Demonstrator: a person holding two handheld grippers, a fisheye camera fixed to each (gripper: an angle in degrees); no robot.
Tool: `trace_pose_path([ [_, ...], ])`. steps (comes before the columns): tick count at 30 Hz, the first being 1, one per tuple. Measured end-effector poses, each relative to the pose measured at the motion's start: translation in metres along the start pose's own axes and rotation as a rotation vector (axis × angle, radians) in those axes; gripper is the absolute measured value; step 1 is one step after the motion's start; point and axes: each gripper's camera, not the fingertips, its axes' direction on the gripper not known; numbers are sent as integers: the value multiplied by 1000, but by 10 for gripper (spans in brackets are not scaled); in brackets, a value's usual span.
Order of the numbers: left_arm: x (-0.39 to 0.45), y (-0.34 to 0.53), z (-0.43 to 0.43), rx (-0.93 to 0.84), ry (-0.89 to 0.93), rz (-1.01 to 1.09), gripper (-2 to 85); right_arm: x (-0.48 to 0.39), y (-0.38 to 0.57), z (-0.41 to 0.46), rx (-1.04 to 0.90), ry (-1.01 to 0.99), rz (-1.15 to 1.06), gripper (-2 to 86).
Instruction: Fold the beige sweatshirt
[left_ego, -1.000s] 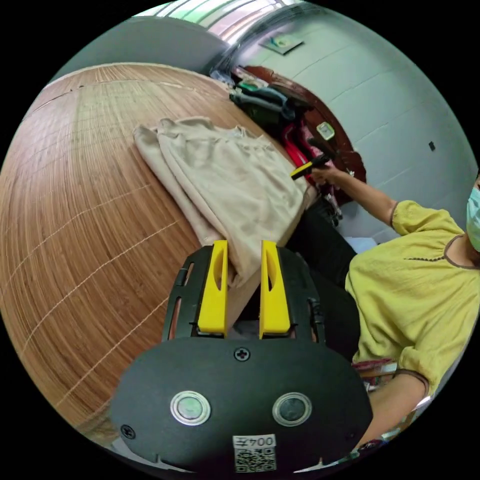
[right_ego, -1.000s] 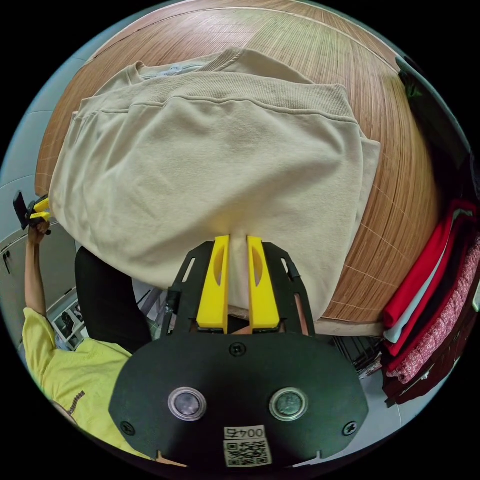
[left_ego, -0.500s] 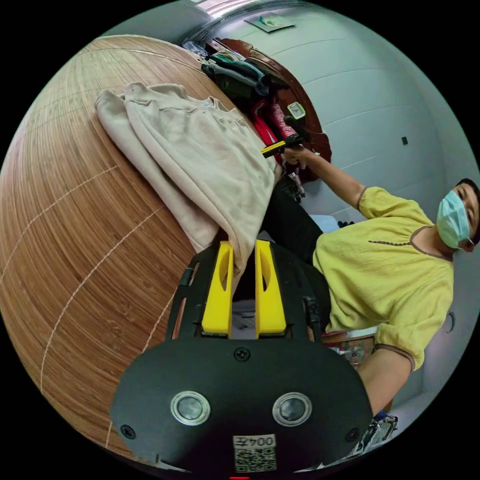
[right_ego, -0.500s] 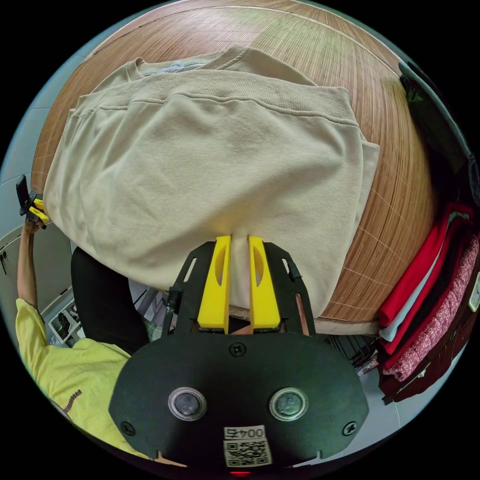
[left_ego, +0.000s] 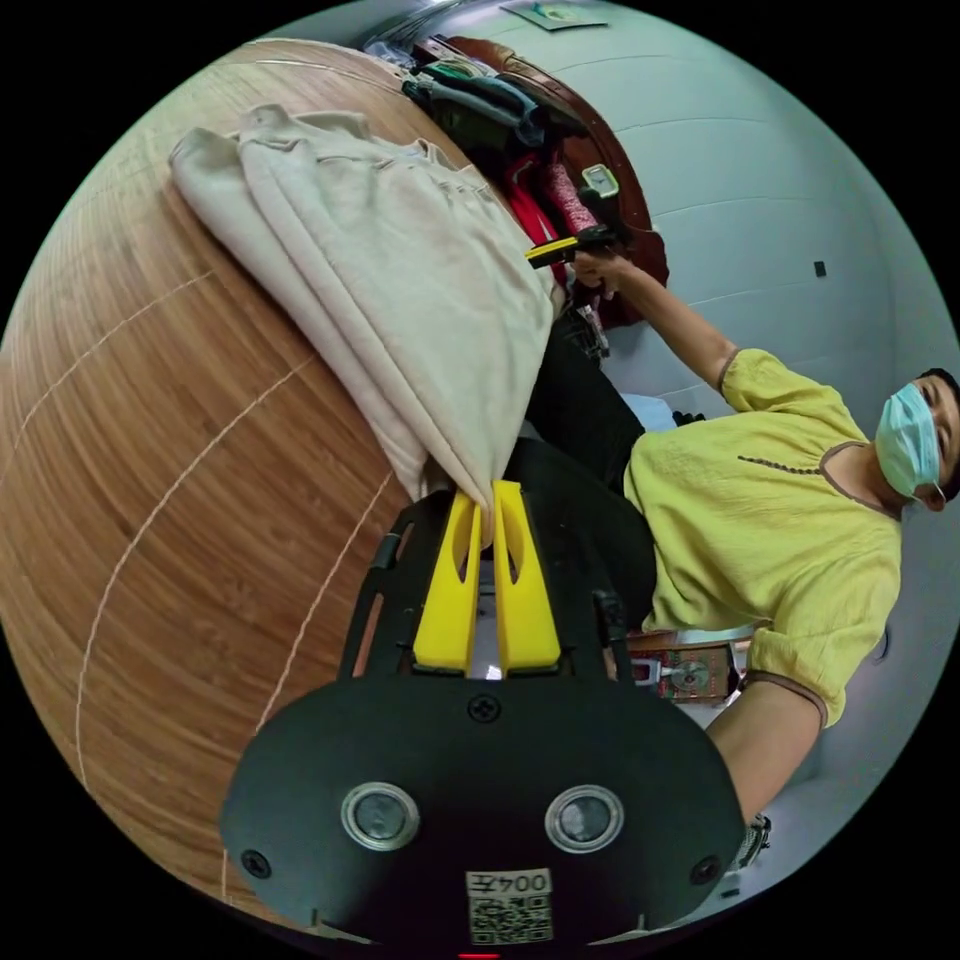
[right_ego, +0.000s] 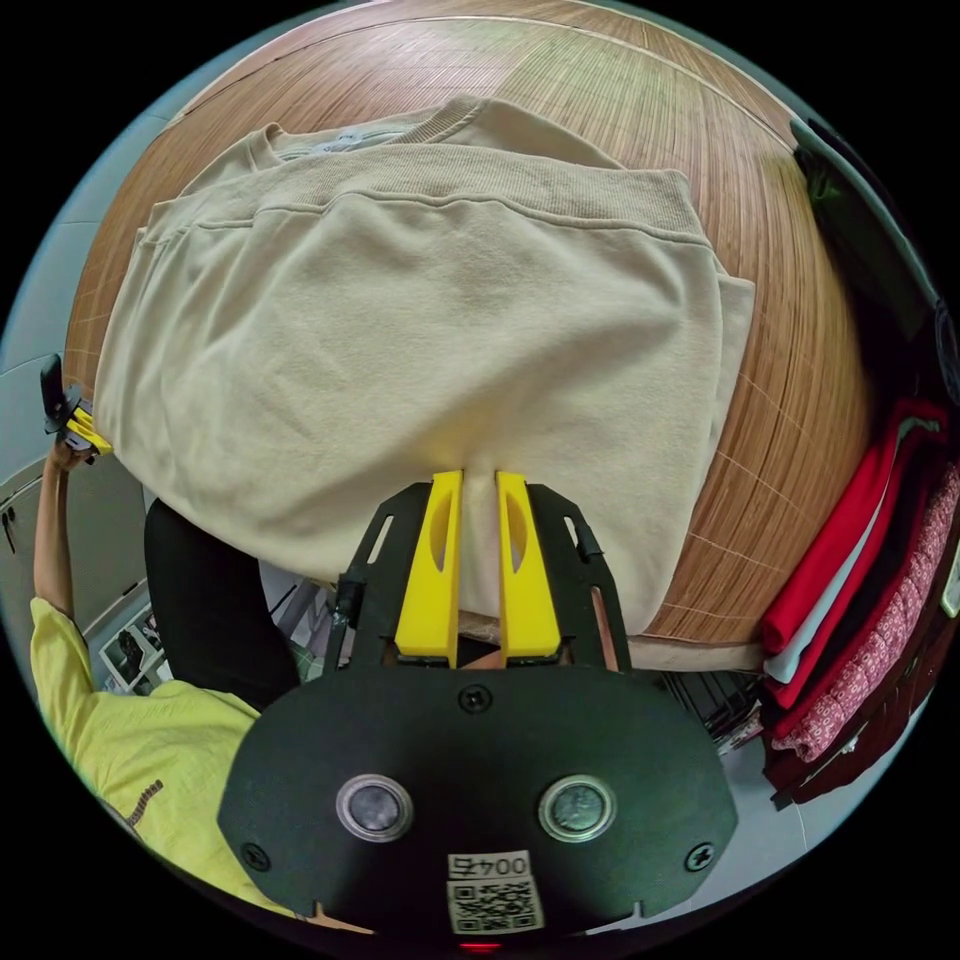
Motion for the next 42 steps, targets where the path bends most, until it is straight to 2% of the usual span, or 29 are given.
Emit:
trace_pose_path([
  [9,9,6,-4,-61,-60,-47,23,-2,21,8,1,-1,3,65],
  [18,34,42,-13,26,-158,-141,8,-1,56,19,25,-14,4,66],
  [21,59,53,-36,179,-213,-153,5,-2,69,24,29,-11,-1,66],
  [23,97,47,-49,334,-328,-110,3,-3,81,27,39,-11,-3,66],
  [27,149,12,-28,517,-444,-60,2,-3,104,34,71,-18,4,65],
  [30,172,-28,21,528,-582,-66,2,-3,129,41,122,-22,19,65],
  [33,185,-62,74,499,-836,-101,2,-5,159,50,202,-18,34,65],
  [35,176,-77,106,448,-1005,-202,2,-8,187,58,288,-13,43,65],
  [37,161,-79,122,400,-990,-252,3,-10,210,66,361,-10,44,65],
  [38,164,-72,122,455,-985,-240,4,-10,225,72,415,-14,50,66],
  [42,160,-65,115,484,-893,-283,7,-11,269,91,569,-35,78,68],
])
